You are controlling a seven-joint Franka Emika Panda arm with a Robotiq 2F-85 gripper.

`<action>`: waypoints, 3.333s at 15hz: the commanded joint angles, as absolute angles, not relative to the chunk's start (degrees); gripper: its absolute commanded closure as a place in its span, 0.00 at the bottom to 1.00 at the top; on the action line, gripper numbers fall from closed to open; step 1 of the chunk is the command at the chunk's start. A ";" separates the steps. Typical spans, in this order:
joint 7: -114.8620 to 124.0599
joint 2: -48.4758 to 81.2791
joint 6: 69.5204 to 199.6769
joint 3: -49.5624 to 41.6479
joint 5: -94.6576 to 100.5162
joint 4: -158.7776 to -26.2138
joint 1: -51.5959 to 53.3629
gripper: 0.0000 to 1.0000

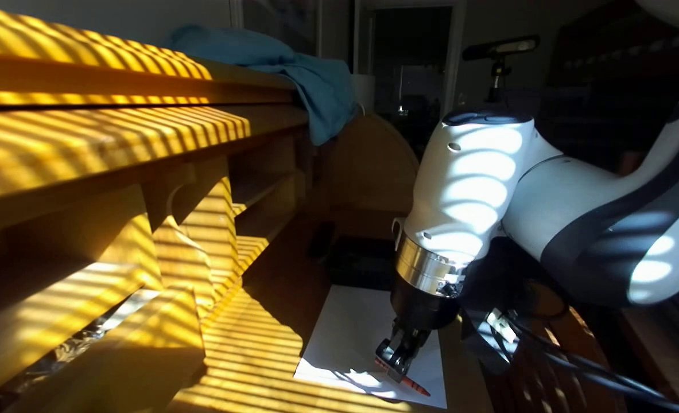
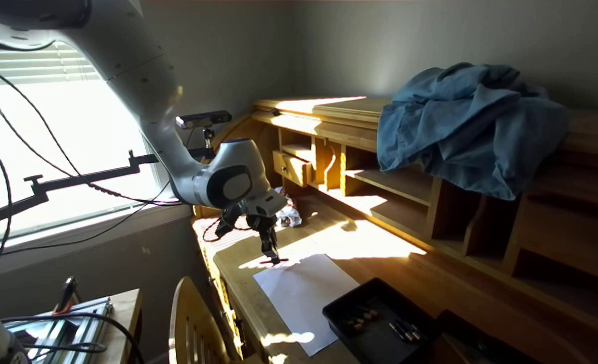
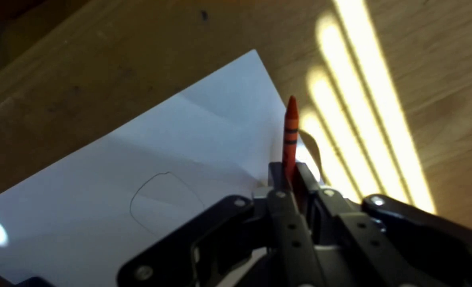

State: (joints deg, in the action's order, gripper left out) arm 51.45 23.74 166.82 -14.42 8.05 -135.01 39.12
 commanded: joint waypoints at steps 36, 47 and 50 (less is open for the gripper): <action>46.17 21.63 169.40 -14.29 8.24 -137.44 27.90 0.00; 44.30 25.08 167.54 -8.93 5.95 -132.39 25.48 0.00; 44.50 26.21 166.03 -8.75 6.39 -131.66 25.16 0.06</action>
